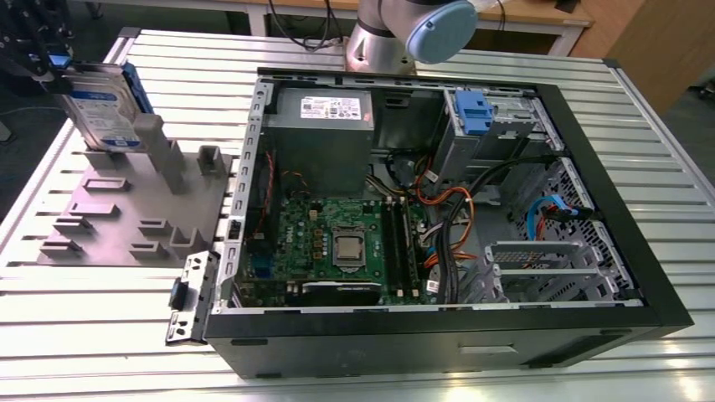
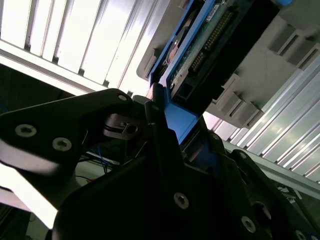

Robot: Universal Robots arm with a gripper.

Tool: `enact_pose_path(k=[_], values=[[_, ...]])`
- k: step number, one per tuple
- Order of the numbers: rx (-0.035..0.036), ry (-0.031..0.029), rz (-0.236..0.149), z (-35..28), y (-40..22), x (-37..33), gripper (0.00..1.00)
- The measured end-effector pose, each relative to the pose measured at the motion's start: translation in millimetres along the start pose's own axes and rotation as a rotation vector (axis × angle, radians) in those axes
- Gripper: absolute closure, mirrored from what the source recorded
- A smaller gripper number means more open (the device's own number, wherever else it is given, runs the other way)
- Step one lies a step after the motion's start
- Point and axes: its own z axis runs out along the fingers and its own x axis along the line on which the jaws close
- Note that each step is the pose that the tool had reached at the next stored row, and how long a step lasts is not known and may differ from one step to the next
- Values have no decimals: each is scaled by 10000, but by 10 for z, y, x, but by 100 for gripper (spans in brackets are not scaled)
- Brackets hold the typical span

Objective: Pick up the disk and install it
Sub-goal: 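Pick up the disk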

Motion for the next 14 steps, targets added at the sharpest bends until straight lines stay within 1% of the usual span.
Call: enact_pose_path(k=[8, 14], values=[[1, 0, 0, -7, 0, 0, 64], [-4, 2, 1, -23, 1, 0, 64]])
